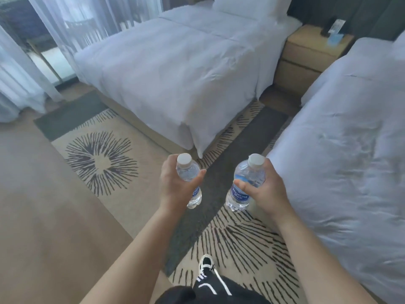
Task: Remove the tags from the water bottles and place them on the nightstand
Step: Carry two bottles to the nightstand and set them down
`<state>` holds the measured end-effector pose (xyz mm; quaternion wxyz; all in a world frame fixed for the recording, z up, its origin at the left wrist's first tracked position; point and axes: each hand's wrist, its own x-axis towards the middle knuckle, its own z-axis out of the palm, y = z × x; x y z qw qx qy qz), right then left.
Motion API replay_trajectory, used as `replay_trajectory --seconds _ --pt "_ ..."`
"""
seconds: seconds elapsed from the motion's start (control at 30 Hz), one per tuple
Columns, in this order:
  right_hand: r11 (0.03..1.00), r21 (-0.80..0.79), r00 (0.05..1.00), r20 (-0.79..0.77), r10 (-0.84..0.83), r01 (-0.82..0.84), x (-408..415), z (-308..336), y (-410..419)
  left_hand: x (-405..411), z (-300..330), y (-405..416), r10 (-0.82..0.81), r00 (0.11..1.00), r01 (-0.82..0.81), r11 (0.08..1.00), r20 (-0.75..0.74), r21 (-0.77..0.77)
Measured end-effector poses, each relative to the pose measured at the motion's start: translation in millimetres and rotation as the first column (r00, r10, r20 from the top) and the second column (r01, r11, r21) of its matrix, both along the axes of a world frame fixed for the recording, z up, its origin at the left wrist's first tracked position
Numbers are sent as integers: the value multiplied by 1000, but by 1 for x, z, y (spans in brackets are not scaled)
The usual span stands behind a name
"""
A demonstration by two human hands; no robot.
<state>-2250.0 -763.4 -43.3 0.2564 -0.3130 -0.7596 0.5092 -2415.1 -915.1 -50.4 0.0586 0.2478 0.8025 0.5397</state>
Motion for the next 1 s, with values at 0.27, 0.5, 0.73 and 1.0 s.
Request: replay_trajectory --seconds 0.27,0.5,0.73,1.0 --pt "992 5 992 14 -127 127 -107 8 114 -122 14 138 -154 988 154 988 12 0" --pt "956 47 956 33 -291 289 -202 -1 217 -237 3 267 -343 939 343 939 -5 -24" --pt "859 89 859 50 -510 504 -276 10 317 -325 12 400 -513 857 511 858 -55 -46" --pt "754 67 756 2 -655 653 -314 16 440 -365 15 553 -621 781 620 784 -71 -41"
